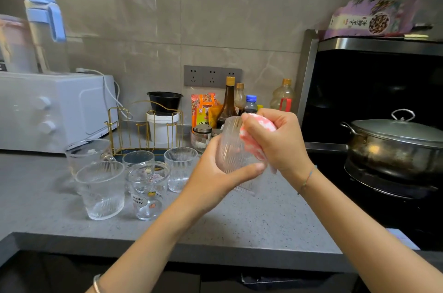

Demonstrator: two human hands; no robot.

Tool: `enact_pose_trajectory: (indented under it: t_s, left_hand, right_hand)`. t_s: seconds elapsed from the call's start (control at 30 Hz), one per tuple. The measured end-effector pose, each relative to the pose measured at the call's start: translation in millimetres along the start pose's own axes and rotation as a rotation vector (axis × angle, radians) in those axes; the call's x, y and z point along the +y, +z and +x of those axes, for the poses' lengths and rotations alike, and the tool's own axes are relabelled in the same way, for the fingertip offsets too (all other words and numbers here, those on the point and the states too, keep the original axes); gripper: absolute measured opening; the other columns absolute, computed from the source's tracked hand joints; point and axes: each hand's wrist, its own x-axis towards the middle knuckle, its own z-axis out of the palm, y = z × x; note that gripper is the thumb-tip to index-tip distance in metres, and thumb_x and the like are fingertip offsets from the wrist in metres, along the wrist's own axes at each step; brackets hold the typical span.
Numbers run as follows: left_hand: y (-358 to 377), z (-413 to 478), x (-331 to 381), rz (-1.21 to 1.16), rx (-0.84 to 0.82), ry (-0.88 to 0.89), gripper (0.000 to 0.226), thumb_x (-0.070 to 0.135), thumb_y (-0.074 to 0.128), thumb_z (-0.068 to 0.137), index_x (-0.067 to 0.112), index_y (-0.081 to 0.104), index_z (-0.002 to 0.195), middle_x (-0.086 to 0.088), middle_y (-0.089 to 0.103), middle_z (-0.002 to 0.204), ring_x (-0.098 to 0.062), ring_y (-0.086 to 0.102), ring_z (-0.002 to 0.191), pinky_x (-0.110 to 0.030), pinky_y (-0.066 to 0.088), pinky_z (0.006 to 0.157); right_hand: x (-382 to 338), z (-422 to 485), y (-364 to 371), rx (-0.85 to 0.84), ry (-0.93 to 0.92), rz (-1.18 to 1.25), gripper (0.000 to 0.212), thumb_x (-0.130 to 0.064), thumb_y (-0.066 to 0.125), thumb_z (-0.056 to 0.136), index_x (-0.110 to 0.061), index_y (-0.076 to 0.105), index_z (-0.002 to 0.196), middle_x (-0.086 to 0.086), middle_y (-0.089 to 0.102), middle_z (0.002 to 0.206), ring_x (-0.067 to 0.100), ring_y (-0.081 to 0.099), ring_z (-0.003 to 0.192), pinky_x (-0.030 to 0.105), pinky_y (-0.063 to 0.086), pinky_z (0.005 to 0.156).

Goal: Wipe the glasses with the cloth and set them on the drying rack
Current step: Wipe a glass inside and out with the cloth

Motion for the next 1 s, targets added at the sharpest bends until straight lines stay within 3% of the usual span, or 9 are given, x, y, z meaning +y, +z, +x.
enact_pose_trajectory:
  t_s: [0.1,0.2,0.37,0.5,0.6,0.63,0.73,0.87,1.0]
  left_hand:
    - [-4.6,-4.4,-1.5,-0.124,-0.013,0.008,0.067,0.047,0.078,0.057,0.037,0.055,0.119,0.013,0.069,0.111,0.002,0.064,0.1,-0.01,0.052,0.071]
    - [-10.4,-9.4,2.2,-0.427,-0.156,-0.074,0.068,0.048,0.081,0.051,0.022,0.07,0.113,-0.002,0.073,0.108,-0.015,0.068,0.096,-0.029,0.058,0.077]
    - [-8.7,-9.3,2.0,-0.947,-0.341,-0.17,0.069,0.039,0.094,0.045,0.013,0.075,0.106,-0.016,0.07,0.105,-0.035,0.066,0.094,-0.044,0.058,0.065]
    - [-10.9,-4.7,2.4,-0.802,-0.263,-0.188,0.077,0.044,0.095,0.034,0.015,0.076,0.102,-0.013,0.074,0.102,-0.029,0.072,0.09,-0.048,0.06,0.072]
    - [-17.5,-0.7,6.9,-0.486,-0.225,-0.143,0.096,0.064,0.087,0.035,0.025,0.063,0.119,0.0,0.073,0.112,-0.016,0.07,0.1,-0.038,0.059,0.08]
    - [-17.3,-0.8,10.4,-0.34,-0.214,-0.122,0.099,0.07,0.084,0.036,0.03,0.059,0.123,0.005,0.071,0.115,-0.01,0.068,0.103,-0.034,0.058,0.084]
    - [-9.3,-0.3,15.5,-0.03,-0.121,-0.045,0.074,0.065,0.078,0.051,0.044,0.051,0.117,0.02,0.066,0.11,0.01,0.062,0.097,-0.015,0.055,0.075]
    - [-3.2,-0.4,10.4,-0.054,-0.029,0.076,0.054,0.044,0.079,0.067,0.039,0.054,0.114,0.021,0.068,0.1,0.011,0.062,0.094,-0.005,0.048,0.068]
    - [-7.3,-4.1,6.8,-0.249,-0.094,0.028,0.056,0.045,0.073,0.066,0.029,0.062,0.118,0.009,0.071,0.109,-0.005,0.066,0.101,-0.019,0.055,0.075]
  right_hand:
    - [-1.1,-1.7,3.0,-0.013,-0.041,0.019,0.032,-0.015,0.065,0.088,-0.014,0.057,0.057,-0.01,0.05,0.048,0.001,0.05,0.05,0.01,0.04,0.048]
    - [-3.7,-3.9,3.2,-0.015,-0.047,0.162,0.031,-0.027,0.063,0.082,-0.024,0.055,0.052,-0.013,0.046,0.046,-0.001,0.044,0.046,0.011,0.037,0.047]
    - [-3.3,-3.3,1.8,0.004,0.005,0.305,0.03,-0.045,0.058,0.075,-0.028,0.055,0.05,-0.01,0.048,0.051,0.004,0.046,0.049,0.018,0.042,0.049]
    - [0.5,-1.5,0.8,0.047,0.087,0.33,0.029,-0.044,0.063,0.074,-0.021,0.062,0.056,0.006,0.056,0.06,0.019,0.054,0.057,0.028,0.048,0.055]
    - [-1.0,3.4,-3.0,0.102,0.048,0.19,0.032,-0.027,0.062,0.087,-0.022,0.064,0.055,-0.005,0.055,0.053,0.008,0.054,0.053,0.022,0.048,0.051]
    - [-2.4,5.0,-3.3,0.12,0.017,0.121,0.032,-0.021,0.062,0.09,-0.012,0.065,0.059,0.0,0.053,0.054,0.008,0.053,0.053,0.021,0.047,0.051]
    - [-7.3,6.8,-2.1,0.124,0.009,0.074,0.031,-0.013,0.062,0.09,0.009,0.06,0.068,0.009,0.05,0.057,0.005,0.053,0.053,0.013,0.044,0.047]
    - [-7.0,7.4,-0.3,0.087,-0.005,0.046,0.03,-0.014,0.061,0.09,-0.005,0.058,0.062,-0.007,0.051,0.051,0.001,0.055,0.051,0.011,0.043,0.046]
    - [-2.9,3.1,0.6,0.066,-0.02,0.126,0.033,-0.013,0.062,0.09,-0.008,0.055,0.059,-0.012,0.048,0.047,0.0,0.05,0.048,0.01,0.04,0.046]
